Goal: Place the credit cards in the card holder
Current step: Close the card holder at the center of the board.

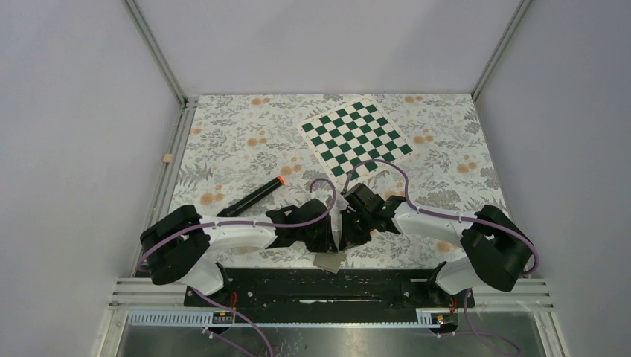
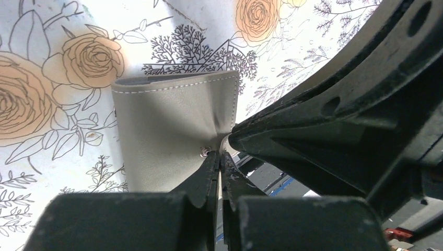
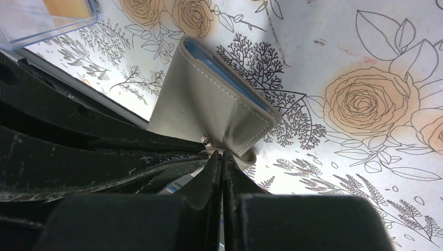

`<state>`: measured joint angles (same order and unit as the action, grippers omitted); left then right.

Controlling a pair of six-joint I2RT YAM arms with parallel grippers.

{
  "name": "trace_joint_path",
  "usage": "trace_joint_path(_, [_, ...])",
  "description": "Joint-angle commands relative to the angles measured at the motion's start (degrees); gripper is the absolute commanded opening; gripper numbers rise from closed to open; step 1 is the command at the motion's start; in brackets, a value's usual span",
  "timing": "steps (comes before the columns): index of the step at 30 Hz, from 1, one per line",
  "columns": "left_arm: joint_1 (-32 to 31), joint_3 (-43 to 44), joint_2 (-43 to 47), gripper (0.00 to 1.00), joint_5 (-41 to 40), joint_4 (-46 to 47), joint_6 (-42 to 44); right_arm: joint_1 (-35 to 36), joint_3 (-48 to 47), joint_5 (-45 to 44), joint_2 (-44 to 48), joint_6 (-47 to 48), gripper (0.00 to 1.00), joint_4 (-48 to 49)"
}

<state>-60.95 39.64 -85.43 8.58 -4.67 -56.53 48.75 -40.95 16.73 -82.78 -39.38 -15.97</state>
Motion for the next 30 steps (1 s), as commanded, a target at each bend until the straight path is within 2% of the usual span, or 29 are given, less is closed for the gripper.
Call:
trace_joint_path(1, [-0.2,2.5,2.4,0.0,-2.4,-2.1,1.0,0.3,0.0,-0.4,0.2,0.2,0.0,0.8])
trace_joint_path(15, [-0.8,6.1,1.7,0.01,-7.7,-9.7,3.9,0.3,0.4,0.9,0.9,0.2,0.0,2.2])
trace_joint_path(30, [-1.6,6.9,-0.2,0.06,-10.8,-11.6,4.8,0.8,1.2,4.5,-3.1,-1.2,0.0,8.5])
